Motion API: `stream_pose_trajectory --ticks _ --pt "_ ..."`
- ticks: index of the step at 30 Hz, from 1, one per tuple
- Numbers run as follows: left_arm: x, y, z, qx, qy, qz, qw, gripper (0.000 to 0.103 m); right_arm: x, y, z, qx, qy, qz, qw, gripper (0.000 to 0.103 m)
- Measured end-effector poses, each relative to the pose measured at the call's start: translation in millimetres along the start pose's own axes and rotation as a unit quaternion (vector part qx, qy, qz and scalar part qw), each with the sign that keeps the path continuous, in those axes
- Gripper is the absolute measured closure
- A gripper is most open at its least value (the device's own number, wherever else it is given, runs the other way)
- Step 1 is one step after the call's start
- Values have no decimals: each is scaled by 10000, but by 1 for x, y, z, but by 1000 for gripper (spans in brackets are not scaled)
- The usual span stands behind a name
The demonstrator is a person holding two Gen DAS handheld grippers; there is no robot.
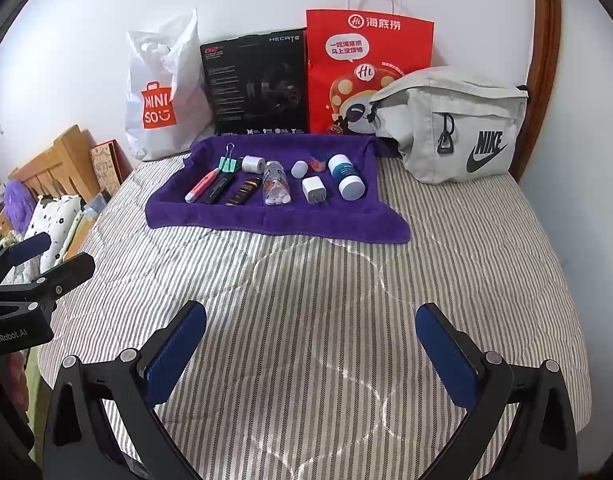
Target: Organize rigid objects
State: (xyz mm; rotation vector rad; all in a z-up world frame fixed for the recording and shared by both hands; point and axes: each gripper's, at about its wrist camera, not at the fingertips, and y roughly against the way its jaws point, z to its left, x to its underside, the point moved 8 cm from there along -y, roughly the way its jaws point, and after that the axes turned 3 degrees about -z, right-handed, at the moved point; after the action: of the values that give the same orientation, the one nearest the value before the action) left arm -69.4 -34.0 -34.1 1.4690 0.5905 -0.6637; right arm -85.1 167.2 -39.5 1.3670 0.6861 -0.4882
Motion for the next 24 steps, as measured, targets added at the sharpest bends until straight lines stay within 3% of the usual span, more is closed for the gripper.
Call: stream_pose_trajectory --ticks 24 --pt "2 0 0 46 -26 12 10000 0 0 4 0 27 -21 -39 10000 0"
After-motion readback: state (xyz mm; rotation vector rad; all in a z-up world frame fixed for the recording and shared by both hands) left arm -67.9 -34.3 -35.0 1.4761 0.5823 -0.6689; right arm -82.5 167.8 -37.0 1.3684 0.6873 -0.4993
